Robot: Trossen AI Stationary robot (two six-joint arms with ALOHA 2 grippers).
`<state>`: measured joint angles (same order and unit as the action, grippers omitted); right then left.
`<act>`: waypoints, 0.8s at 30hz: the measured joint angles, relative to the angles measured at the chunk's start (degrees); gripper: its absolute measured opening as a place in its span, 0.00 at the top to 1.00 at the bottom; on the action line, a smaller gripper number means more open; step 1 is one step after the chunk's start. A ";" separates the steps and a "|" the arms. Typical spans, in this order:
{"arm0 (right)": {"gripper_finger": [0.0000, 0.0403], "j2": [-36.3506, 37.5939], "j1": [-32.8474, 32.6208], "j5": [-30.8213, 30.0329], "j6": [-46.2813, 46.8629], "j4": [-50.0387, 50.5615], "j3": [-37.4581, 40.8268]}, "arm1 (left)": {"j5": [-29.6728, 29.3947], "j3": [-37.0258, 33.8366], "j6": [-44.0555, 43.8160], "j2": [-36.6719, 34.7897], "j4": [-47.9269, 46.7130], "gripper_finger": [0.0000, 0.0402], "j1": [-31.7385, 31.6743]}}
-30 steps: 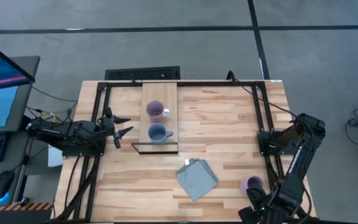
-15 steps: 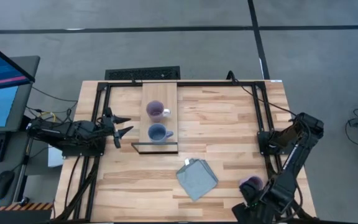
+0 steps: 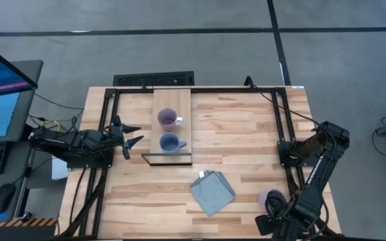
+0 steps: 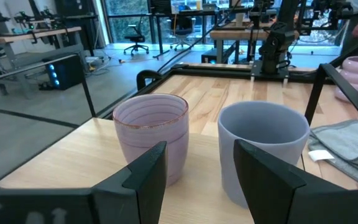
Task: Stack small to large cups/mugs on shelf
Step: Put the light purple cup on the shelf
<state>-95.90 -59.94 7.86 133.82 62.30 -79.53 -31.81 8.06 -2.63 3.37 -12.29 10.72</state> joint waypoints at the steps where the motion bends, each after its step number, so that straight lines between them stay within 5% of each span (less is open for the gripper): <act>1: 0.43 0.00 -0.07 0.92 0.25 0.86 0.00 | 0.00 -0.01 0.00 0.00 -0.02 0.56 0.00; 24: 0.57 -6.80 0.35 2.88 1.23 5.86 0.15 | 0.06 -0.01 0.30 -0.01 -0.31 0.56 0.00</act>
<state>-102.70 -59.59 10.74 135.04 68.16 -79.37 -31.75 8.05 -2.34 3.36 -12.60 10.72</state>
